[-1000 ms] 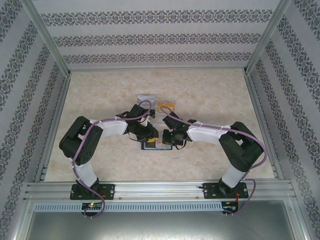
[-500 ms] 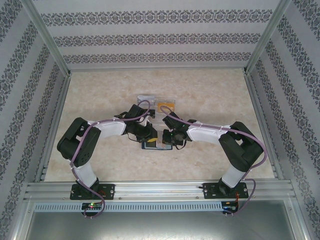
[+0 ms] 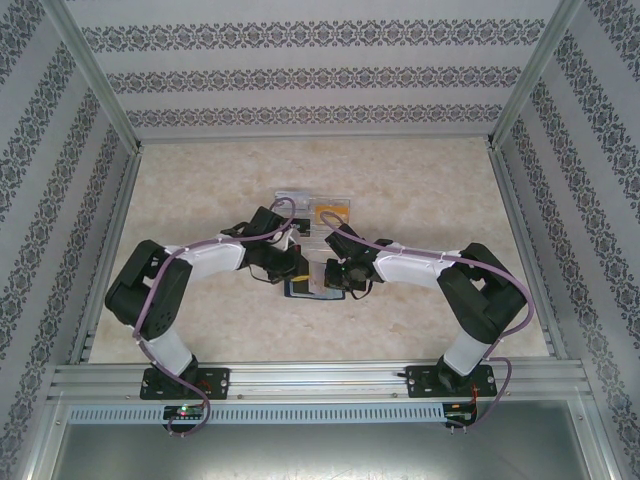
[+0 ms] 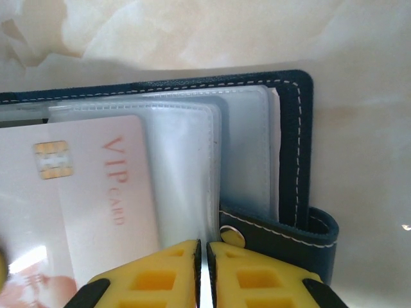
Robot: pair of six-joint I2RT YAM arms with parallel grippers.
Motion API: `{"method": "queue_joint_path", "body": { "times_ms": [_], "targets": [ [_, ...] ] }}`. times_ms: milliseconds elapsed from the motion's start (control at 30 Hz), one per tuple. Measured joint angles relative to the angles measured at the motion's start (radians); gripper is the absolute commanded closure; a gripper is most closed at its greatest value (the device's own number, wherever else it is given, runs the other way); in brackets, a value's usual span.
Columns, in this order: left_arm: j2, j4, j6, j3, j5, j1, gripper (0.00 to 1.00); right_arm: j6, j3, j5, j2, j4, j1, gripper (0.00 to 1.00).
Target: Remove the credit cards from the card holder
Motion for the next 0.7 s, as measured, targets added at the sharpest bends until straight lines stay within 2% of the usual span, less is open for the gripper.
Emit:
{"method": "queue_joint_path", "body": {
  "times_ms": [133, 267, 400, 500, 700],
  "targets": [
    [-0.066, -0.089, 0.060, 0.004, -0.026, 0.024, 0.99, -0.001, 0.000, 0.000, -0.004, 0.003, 0.000, 0.80],
    [-0.151, -0.173, 0.106, 0.015, -0.055, 0.068, 0.99, -0.021, -0.014, 0.000, -0.032, 0.016, -0.008, 0.66],
    [-0.259, -0.216, 0.120, 0.024, -0.069, 0.127, 0.99, -0.048, -0.033, -0.005, -0.136, 0.022, -0.028, 0.51],
    [-0.332, -0.214, 0.113, 0.031, -0.074, 0.161, 0.99, -0.061, -0.033, -0.020, -0.236, 0.066, -0.047, 0.40],
    [-0.412, -0.105, 0.011, 0.031, -0.061, 0.174, 1.00, -0.039, -0.033, -0.118, -0.319, 0.213, -0.101, 0.27]
  ]
}}
